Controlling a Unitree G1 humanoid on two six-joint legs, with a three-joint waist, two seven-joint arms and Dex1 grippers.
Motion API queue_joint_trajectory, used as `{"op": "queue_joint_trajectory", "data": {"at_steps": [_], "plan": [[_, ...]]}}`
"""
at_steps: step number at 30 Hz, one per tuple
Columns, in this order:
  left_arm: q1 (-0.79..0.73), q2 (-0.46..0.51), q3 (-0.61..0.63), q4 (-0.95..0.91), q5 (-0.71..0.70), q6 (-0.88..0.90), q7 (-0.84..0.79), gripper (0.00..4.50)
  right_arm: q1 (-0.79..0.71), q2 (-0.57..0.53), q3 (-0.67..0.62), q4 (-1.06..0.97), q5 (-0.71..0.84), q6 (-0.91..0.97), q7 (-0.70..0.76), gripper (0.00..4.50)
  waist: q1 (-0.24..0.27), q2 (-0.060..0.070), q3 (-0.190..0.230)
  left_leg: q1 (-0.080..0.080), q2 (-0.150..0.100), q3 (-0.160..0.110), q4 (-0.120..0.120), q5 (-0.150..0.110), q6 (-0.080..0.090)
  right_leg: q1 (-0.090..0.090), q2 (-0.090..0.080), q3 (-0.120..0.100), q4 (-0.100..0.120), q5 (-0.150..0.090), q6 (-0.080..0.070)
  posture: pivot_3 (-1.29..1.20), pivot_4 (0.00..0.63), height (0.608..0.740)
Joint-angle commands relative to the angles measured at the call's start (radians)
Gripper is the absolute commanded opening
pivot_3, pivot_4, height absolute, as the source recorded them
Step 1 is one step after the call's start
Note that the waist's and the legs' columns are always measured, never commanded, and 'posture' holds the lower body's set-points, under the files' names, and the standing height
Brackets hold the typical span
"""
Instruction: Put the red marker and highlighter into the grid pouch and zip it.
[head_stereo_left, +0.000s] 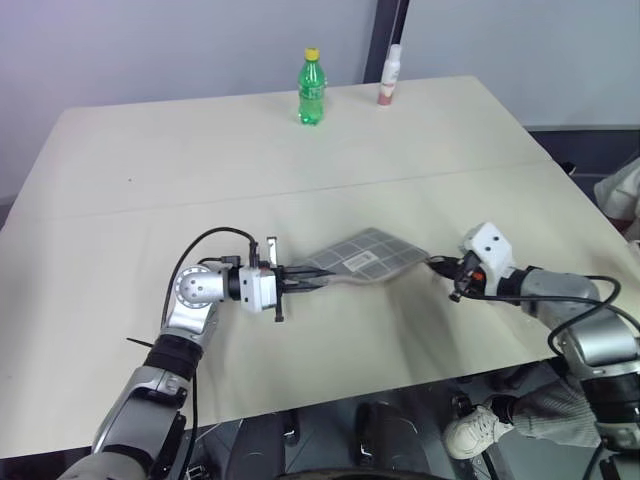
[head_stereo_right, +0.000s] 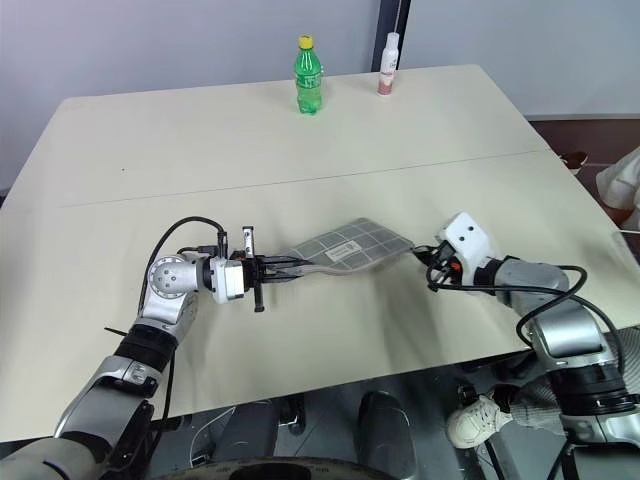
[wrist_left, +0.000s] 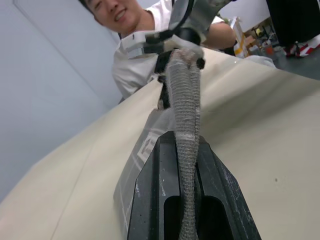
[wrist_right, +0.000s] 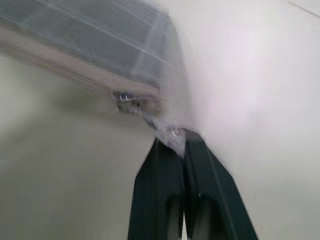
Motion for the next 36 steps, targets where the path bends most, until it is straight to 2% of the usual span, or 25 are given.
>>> {"op": "queue_joint_trajectory", "data": {"at_steps": [1,6,9,12,16,18,19,23,28,31,36], "plan": [[-0.003,0.034,0.036,0.005,-0.019,-0.004,0.007,0.0,-0.006,-0.025,-0.09,0.063,-0.059,-0.058,-0.064,0.03,-0.001,0.0,0.0,0.0,0.0,0.0,0.0,0.0,0.0,0.0,0.0,0.0,0.0,0.0,0.0,0.0,0.15,0.74],[-0.015,0.029,0.038,0.019,-0.018,0.07,0.021,0.0,-0.002,-0.005,-0.108,0.054,-0.035,-0.089,-0.065,0.03,0.001,0.0,0.0,0.0,0.0,0.0,0.0,0.0,0.0,0.0,0.0,0.0,0.0,0.0,0.0,0.0,0.15,0.74],[-0.036,0.008,0.047,0.026,-0.01,0.104,0.06,0.0,0.012,0.013,-0.116,0.024,-0.019,-0.127,-0.049,0.94,0.002,0.0,0.0,0.0,0.0,0.0,0.001,0.0,0.0,0.0,0.0,0.0,0.001,0.0,0.0,0.0,0.15,0.74],[-0.038,-0.001,0.054,-0.016,-0.102,0.322,0.035,1.04,0.053,0.037,-0.144,-0.05,0.066,-0.106,0.021,2.45,0.0,0.0,0.0,0.0,0.0,0.0,0.001,0.0,0.0,0.001,0.0,0.0,0.001,0.0,0.0,0.0,0.15,0.74],[-0.023,0.013,0.072,-0.029,-0.051,0.278,0.053,2.97,0.143,0.053,-0.171,-0.161,0.126,-0.083,0.06,4.44,0.001,0.0,0.0,0.0,0.0,-0.001,0.001,0.0,0.0,0.001,0.001,0.0,0.002,0.001,0.002,0.0,0.15,0.74],[-0.013,0.025,0.093,-0.051,-0.065,0.304,0.067,4.06,0.182,0.058,-0.196,-0.201,0.156,-0.069,0.065,4.5,0.001,0.0,0.0,0.0,0.0,-0.001,0.001,0.0,0.0,0.001,0.001,0.0,0.002,0.001,0.002,0.0,0.15,0.74],[-0.005,0.033,0.104,-0.068,-0.074,0.324,0.074,4.47,0.202,0.059,-0.211,-0.221,0.173,-0.06,0.067,4.5,0.001,0.0,0.0,0.0,0.0,-0.001,0.001,0.0,0.0,0.001,0.0,0.0,0.002,0.0,0.001,0.0,0.15,0.74],[0.057,0.072,0.147,-0.188,-0.13,0.448,0.104,4.47,0.289,0.053,-0.269,-0.302,0.238,-0.021,0.093,4.5,0.0,0.0,0.0,0.0,0.0,-0.001,0.001,0.0,0.0,0.001,0.0,0.0,0.002,0.0,0.0,0.0,0.15,0.74],[0.13,0.112,0.219,-0.337,-0.161,0.615,0.218,4.47,0.356,0.043,-0.339,-0.365,0.309,0.017,0.127,4.5,0.001,0.0,0.0,0.001,0.0,-0.002,0.001,0.0,0.0,0.002,0.0,0.0,0.001,0.0,0.0,0.0,0.15,0.74],[0.108,0.147,0.301,-0.303,-0.188,0.688,0.274,4.47,0.366,0.043,-0.372,-0.402,0.367,0.055,0.136,4.5,0.0,0.0,0.0,0.001,0.0,-0.002,0.001,0.0,0.0,0.002,0.0,0.0,0.002,0.0,0.0,0.0,0.15,0.74],[0.058,0.204,0.378,-0.16,-0.158,0.693,0.301,4.47,0.394,0.018,-0.375,-0.415,0.409,0.1,0.198,4.5,0.002,0.0,0.0,0.001,0.0,-0.002,0.0,0.0,0.0,0.002,0.0,0.0,-0.001,0.0,0.0,0.0,0.15,0.74]]}}
